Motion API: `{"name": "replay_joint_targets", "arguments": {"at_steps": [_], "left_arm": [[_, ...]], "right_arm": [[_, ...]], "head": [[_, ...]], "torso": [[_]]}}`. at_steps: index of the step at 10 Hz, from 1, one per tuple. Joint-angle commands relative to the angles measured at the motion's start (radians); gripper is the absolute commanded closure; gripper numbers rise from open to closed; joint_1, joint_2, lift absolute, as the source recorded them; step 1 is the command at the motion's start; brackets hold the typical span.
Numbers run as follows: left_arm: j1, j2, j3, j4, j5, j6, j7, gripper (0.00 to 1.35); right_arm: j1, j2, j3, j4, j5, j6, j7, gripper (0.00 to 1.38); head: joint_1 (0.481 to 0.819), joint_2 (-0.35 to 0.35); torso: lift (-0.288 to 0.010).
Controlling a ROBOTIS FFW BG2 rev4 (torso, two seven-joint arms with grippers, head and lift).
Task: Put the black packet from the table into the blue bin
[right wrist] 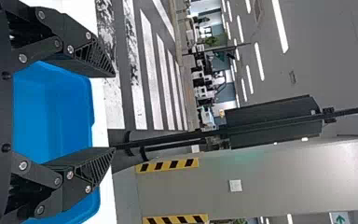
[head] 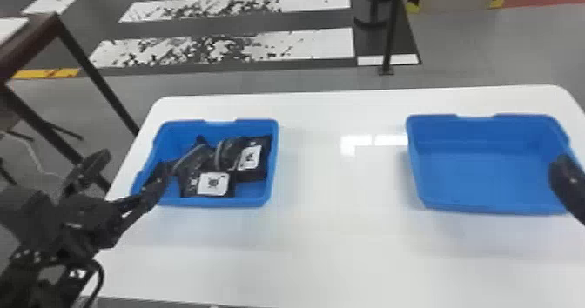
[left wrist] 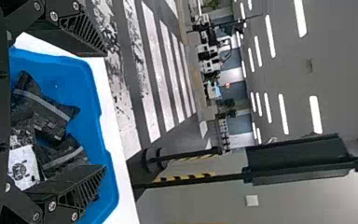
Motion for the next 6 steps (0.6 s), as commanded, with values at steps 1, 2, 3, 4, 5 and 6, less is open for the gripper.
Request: {"name": "replay_joint_targets", "arguments": {"at_steps": [1,2,3,4,5,6], "left_arm": [[0.101,-0.002,-0.027,-0.062,0.099,-0.058,0.049,0.19],[0.168,-0.002,-0.067,-0.101,0.159,-0.099,0.112,0.19],[0.227,-0.002,-0.103,-0.143,0.193,-0.149,0.181,0.19],[0.266,-0.002,-0.127,-0.16,0.225,-0.21,0.227,0.19],[0.286,-0.002,-0.131,-0.16,0.24,-0.244,0.237,0.19],[0.295,-0.002,-0.141,-0.16,0.252,-0.271,0.26,0.19]], "right_arm": [[0.003,0.001,0.0,-0.002,-0.002,0.0,0.0,0.5],[0.008,0.001,0.0,-0.002,-0.004,0.0,0.0,0.5],[0.013,0.001,-0.002,-0.005,-0.006,0.0,0.001,0.5],[0.015,0.001,-0.002,-0.007,-0.006,0.0,0.0,0.5],[0.015,0.001,-0.002,-0.01,-0.006,0.0,0.001,0.5],[0.018,0.001,-0.002,-0.012,-0.006,0.0,0.001,0.5]], "head": [[0.695,0.148],[0.695,0.141],[0.695,0.135],[0.695,0.122],[0.695,0.11],[0.695,0.103]], "torso": [[-0.11],[-0.11],[-0.11],[-0.11],[-0.11],[-0.11]]}}
